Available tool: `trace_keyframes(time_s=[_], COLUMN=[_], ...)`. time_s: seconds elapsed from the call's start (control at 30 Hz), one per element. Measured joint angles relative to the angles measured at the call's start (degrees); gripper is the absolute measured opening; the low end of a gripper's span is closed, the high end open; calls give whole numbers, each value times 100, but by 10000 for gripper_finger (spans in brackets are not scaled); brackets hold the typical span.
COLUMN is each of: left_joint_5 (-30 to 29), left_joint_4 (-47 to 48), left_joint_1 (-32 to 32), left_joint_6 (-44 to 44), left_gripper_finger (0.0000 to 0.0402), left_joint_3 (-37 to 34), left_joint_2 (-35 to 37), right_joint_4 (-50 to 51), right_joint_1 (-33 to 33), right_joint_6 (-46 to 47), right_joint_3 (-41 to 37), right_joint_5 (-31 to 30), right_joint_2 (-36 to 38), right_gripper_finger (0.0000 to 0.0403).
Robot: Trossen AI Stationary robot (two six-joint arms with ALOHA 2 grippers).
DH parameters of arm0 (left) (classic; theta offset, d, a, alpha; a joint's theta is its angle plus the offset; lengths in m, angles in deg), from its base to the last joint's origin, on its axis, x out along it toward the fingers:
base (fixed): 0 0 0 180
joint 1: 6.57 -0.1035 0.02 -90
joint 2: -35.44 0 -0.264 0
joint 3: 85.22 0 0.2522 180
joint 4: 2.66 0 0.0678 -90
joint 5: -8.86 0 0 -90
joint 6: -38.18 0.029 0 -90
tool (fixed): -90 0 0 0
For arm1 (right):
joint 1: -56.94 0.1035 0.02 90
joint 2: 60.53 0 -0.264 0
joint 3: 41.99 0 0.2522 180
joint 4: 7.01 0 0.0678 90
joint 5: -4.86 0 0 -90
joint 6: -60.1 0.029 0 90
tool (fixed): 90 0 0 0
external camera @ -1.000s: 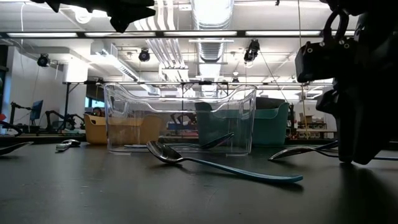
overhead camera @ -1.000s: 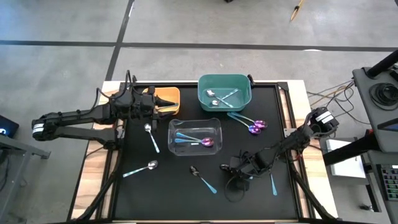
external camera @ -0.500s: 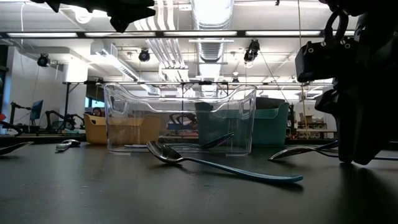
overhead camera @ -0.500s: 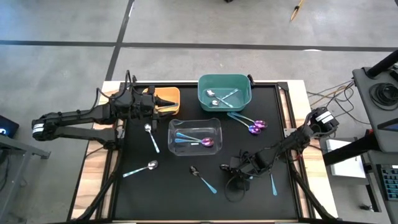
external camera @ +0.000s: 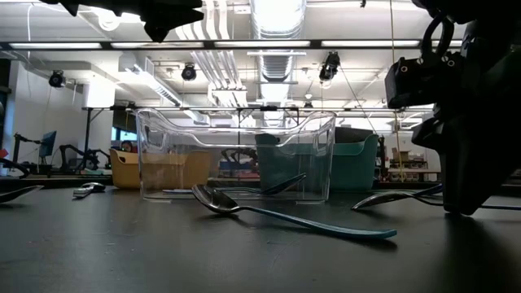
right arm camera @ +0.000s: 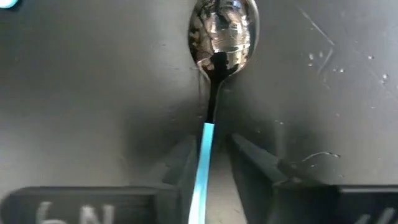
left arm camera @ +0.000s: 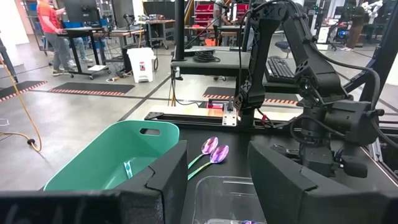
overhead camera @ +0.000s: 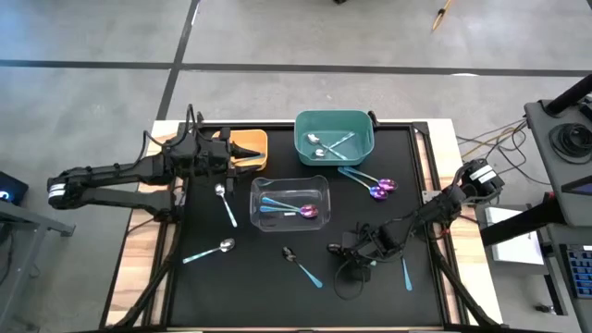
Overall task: Sort silverware by color (type)
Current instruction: Put the blue spoon into the yellow bin
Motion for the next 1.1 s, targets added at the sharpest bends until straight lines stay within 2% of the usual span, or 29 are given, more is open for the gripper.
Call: trace_keyframes(time_s=[0.1,0.17,0.4,0.8,1.1], left_joint_5=[0,0,2,2,39], left_joint_4=[1,3,17,-199,-352], left_joint_1=[0,0,0,0,0], left_joint_6=[0,0,0,0,0], left_gripper_finger=[150,150,150,150,150], left_joint_3=[0,0,0,0,2], left_joint_2=[0,0,0,2,-101], right_joint_4=[-6,-27,-37,-173,-1577], right_joint_1=[0,0,0,-4,-155], right_joint_6=[-39,-60,-59,44,-758], right_joint_3=[-1,0,0,-13,-11], right_joint_5=[-9,-4,20,382,193], right_joint_2=[0,0,187,1566,2252], right_gripper_finger=[29,16,12,12,12])
